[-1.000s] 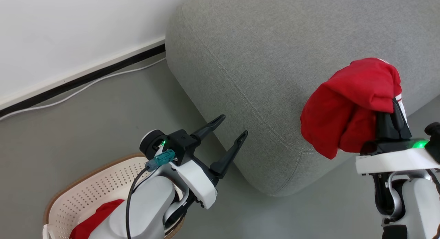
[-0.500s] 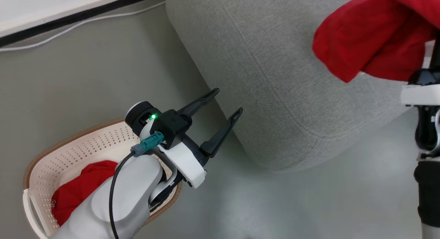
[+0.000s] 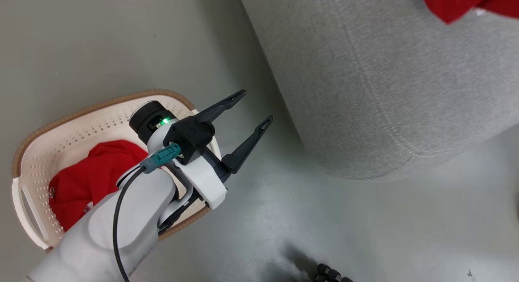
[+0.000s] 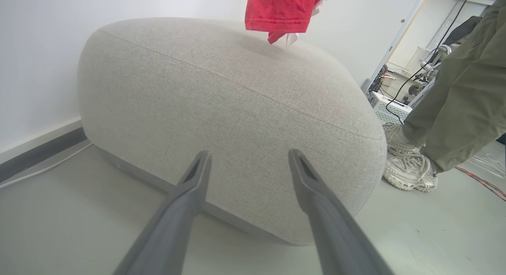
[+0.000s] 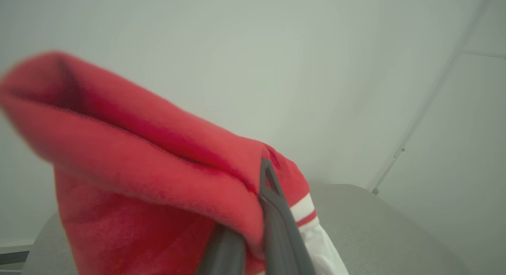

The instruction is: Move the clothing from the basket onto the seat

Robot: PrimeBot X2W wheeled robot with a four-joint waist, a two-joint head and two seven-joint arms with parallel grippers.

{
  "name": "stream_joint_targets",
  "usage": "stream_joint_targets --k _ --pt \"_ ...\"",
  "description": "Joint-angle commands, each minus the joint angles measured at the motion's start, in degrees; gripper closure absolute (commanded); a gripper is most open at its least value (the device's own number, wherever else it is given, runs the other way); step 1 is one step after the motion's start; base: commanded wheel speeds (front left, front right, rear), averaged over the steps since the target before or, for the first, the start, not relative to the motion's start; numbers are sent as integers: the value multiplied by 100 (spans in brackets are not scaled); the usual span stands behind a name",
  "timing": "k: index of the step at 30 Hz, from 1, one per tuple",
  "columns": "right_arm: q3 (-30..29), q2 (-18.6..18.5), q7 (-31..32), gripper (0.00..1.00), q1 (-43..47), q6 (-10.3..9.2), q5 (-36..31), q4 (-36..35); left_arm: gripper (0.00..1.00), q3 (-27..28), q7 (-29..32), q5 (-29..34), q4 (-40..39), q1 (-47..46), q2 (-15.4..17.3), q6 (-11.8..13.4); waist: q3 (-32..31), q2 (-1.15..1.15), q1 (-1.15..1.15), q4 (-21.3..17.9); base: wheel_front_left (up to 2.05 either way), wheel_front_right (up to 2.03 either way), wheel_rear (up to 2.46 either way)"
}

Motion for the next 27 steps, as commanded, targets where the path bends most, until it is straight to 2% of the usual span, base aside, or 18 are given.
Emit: stream_joint_targets --k 1,6,12,15,19,24,27 --pt "-115 -207 -33 100 -174 16 2 -4 0 109 -28 37 -167 -203 77 -23 179 0 0 90 0 0 0" --pt "-583 -460 -33 100 -797 16 -194 643 0 67 -28 26 -181 -297 191 -23 451 0 0 191 0 0 0" --pt "-1177 -889 -33 100 -1531 16 -727 1396 0 68 -28 33 -233 -373 312 -23 721 0 0 346 0 0 0" --pt "-1432 -1112 -3 100 -1926 16 -1058 1630 0 105 -28 40 -259 -366 377 -23 843 0 0 411 0 0 0" --pt "-2095 -1313 103 100 -2264 16 -1469 1765 0 33 -28 67 -303 -329 389 -23 949 0 0 562 0 0 0" --pt "-2653 -1358 267 100 -2447 16 -1836 1654 0 -17 -28 52 -316 -300 394 -23 1046 0 0 707 0 0 0" --pt "-2926 -1121 390 100 -2463 16 -1906 1588 0 17 -28 39 -314 -255 403 -23 1132 0 0 790 0 0 0"
